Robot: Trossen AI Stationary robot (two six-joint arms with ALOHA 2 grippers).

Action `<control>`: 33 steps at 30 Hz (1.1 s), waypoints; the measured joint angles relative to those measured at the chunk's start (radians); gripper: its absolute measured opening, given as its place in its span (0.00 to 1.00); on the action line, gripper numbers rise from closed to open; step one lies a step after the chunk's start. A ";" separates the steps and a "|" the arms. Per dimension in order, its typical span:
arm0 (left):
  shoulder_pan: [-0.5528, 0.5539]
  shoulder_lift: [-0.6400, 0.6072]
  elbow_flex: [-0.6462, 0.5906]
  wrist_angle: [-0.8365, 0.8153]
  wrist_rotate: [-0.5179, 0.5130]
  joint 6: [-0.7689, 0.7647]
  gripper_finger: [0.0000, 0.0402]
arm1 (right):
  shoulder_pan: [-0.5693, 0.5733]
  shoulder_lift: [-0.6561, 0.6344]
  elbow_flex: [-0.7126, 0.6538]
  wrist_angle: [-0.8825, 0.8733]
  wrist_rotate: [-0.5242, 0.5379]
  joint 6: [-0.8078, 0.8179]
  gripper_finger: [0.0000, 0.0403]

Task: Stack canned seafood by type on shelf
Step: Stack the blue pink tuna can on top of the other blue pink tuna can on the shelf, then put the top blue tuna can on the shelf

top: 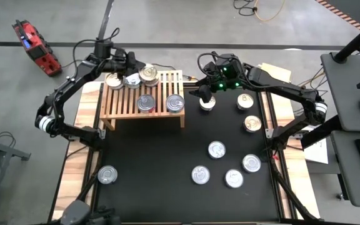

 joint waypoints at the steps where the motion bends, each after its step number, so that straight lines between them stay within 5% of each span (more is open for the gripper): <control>1: -0.003 0.000 0.000 0.000 -0.007 0.000 0.64 | 0.000 0.000 0.000 0.000 0.000 0.000 0.85; 18: -0.009 -0.012 0.000 0.004 -0.053 0.004 0.64 | 0.000 0.000 0.000 -0.001 0.000 0.011 0.85; 33: -0.024 -0.237 0.002 -0.096 -0.112 0.042 0.64 | 0.000 0.000 0.000 -0.002 0.000 0.010 0.78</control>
